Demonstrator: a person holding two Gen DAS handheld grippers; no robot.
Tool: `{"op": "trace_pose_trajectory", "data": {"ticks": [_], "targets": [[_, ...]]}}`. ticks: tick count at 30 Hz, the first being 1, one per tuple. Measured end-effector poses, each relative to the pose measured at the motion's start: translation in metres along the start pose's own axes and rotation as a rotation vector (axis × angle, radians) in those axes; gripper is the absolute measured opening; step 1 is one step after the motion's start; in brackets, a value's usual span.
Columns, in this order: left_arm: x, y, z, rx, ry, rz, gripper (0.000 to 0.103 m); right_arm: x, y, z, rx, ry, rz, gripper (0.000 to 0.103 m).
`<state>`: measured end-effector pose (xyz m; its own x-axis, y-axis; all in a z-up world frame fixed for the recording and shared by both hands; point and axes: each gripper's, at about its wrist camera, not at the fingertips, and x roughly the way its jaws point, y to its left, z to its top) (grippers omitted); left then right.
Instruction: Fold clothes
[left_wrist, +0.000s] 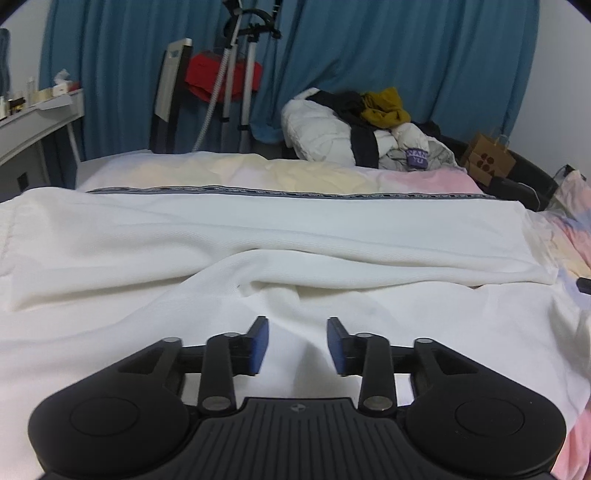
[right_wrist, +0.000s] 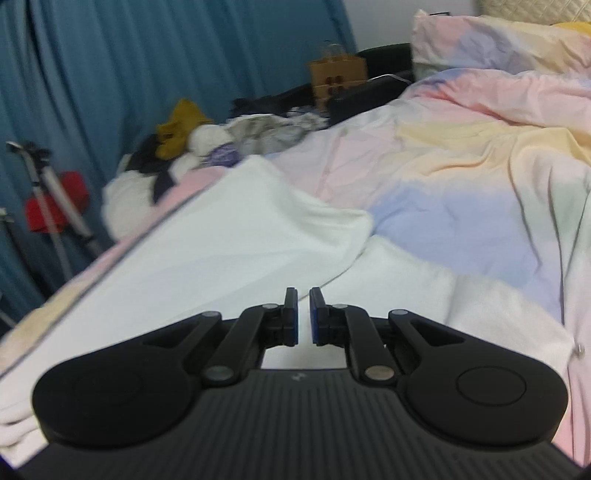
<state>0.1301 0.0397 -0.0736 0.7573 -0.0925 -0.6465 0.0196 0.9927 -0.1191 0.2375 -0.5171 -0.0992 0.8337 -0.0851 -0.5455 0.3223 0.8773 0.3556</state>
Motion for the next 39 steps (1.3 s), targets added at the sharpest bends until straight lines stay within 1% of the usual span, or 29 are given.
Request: {"op": "trace_pose_trajectory", "data": {"ticks": [2, 5, 7, 9, 11, 13, 15, 17, 18, 19, 21, 22, 23, 25, 26, 28, 30, 32, 33, 34, 35, 36, 38, 39], "targets": [[-0.014, 0.0, -0.005, -0.011, -0.003, 0.017, 0.045, -0.02, 0.009, -0.005, -0.041, 0.007, 0.016, 0.01], [-0.038, -0.001, -0.01, -0.028, -0.013, 0.038, 0.054, -0.044, 0.02, -0.009, -0.097, 0.007, 0.033, 0.01], [-0.053, -0.002, -0.012, -0.017, -0.027, 0.057, 0.063, -0.058, 0.024, -0.01, -0.119, -0.001, 0.049, 0.01], [-0.069, -0.007, -0.016, -0.005, -0.041, 0.084, 0.08, -0.07, 0.028, -0.013, -0.124, -0.006, 0.071, 0.01], [-0.083, -0.006, -0.022, -0.03, -0.03, 0.095, 0.082, -0.081, 0.031, -0.017, -0.132, -0.008, 0.092, 0.01], [-0.1, 0.003, -0.026, -0.086, 0.004, 0.099, 0.083, -0.082, 0.033, -0.021, -0.166, -0.002, 0.096, 0.01], [-0.116, 0.017, -0.028, -0.146, 0.032, 0.103, 0.087, -0.079, 0.033, -0.021, -0.172, 0.017, 0.077, 0.01], [-0.137, 0.044, -0.03, -0.245, 0.04, 0.105, 0.092, -0.076, 0.028, -0.019, -0.138, 0.033, 0.08, 0.01], [-0.148, 0.061, -0.031, -0.312, 0.042, 0.102, 0.093, -0.074, 0.025, -0.018, -0.121, 0.041, 0.083, 0.01], [-0.16, 0.082, -0.033, -0.4, 0.043, 0.093, 0.093, -0.072, 0.022, -0.017, -0.103, 0.046, 0.086, 0.011], [-0.18, 0.122, -0.038, -0.575, 0.055, 0.068, 0.093, -0.07, 0.016, -0.016, -0.071, 0.055, 0.086, 0.021], [-0.19, 0.142, -0.042, -0.661, 0.063, 0.059, 0.094, -0.069, 0.013, -0.016, -0.055, 0.054, 0.086, 0.036], [-0.197, 0.158, -0.046, -0.737, 0.069, 0.055, 0.094, -0.069, 0.009, -0.015, -0.032, 0.051, 0.088, 0.054], [-0.206, 0.187, -0.058, -0.875, 0.088, 0.052, 0.094, -0.068, 0.002, -0.013, 0.016, 0.043, 0.093, 0.07], [-0.208, 0.2, -0.064, -0.936, 0.102, 0.051, 0.094, -0.068, -0.001, -0.013, 0.04, 0.039, 0.096, 0.072], [-0.202, 0.213, -0.073, -1.001, 0.139, 0.065, 0.091, -0.068, -0.011, -0.01, 0.095, 0.023, 0.068, 0.072], [-0.194, 0.223, -0.083, -1.05, 0.175, 0.076, 0.09, -0.069, -0.026, -0.009, 0.178, -0.003, 0.013, 0.072], [-0.184, 0.229, -0.093, -1.086, 0.234, 0.081, 0.088, -0.073, -0.044, -0.009, 0.261, -0.029, -0.06, 0.072], [-0.178, 0.232, -0.098, -1.105, 0.276, 0.08, 0.083, -0.075, -0.053, -0.009, 0.302, -0.042, -0.097, 0.072], [-0.178, 0.235, -0.102, -1.12, 0.299, 0.075, 0.082, -0.079, -0.06, -0.009, 0.312, -0.065, -0.169, 0.072], [-0.18, 0.239, -0.104, -1.126, 0.296, 0.089, 0.082, -0.083, -0.068, -0.008, 0.316, -0.09, -0.245, 0.073], [-0.182, 0.241, -0.105, -1.127, 0.288, 0.12, 0.082, -0.086, -0.075, -0.009, 0.326, -0.114, -0.298, 0.075], [-0.184, 0.25, -0.107, -1.151, 0.249, 0.114, 0.079, -0.082, -0.087, -0.013, 0.378, -0.104, -0.321, 0.075], [-0.184, 0.253, -0.109, -1.164, 0.233, 0.104, 0.074, -0.08, -0.094, -0.016, 0.405, -0.097, -0.33, 0.075]]}}
